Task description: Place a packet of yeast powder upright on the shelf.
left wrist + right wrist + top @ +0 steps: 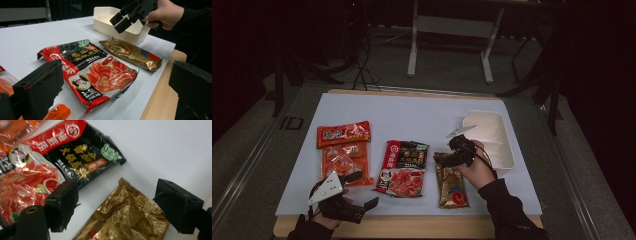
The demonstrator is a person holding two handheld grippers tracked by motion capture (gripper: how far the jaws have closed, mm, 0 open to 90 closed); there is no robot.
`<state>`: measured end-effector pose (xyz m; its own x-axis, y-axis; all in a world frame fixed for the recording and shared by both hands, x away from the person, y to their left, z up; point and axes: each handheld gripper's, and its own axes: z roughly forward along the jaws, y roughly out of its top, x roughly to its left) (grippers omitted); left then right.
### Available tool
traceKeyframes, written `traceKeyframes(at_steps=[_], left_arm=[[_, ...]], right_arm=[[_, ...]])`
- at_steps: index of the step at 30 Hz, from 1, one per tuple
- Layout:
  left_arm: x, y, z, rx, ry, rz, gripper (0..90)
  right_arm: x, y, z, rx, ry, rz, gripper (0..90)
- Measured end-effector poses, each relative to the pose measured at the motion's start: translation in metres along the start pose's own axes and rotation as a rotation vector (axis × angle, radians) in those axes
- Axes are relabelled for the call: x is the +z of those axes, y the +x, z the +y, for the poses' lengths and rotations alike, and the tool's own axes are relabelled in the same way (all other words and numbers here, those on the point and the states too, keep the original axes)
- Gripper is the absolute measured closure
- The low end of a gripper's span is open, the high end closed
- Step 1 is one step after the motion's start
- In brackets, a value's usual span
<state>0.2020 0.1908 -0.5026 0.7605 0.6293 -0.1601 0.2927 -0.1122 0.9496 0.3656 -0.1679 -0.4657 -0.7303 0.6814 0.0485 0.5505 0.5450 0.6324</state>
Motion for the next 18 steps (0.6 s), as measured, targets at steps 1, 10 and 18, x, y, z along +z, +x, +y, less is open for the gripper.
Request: traceKeyframes(at_steps=[1, 10, 18], left_arm=[[0.0, 0.0, 0.0, -0.001, 0.0, -0.002, 0.0], [0.001, 0.001, -0.001, -0.002, 0.014, -0.005, 0.0], [0.002, 0.001, -0.001, -0.002, 0.02, -0.008, 0.0]], right_arm=[[0.002, 0.001, 0.0, -0.002, 0.007, -0.005, 19.6], [0.027, -0.004, -0.003, 0.032, 0.109, -0.022, 21.2], [0.049, -0.007, -0.003, 0.03, 0.202, -0.091, 18.4]])
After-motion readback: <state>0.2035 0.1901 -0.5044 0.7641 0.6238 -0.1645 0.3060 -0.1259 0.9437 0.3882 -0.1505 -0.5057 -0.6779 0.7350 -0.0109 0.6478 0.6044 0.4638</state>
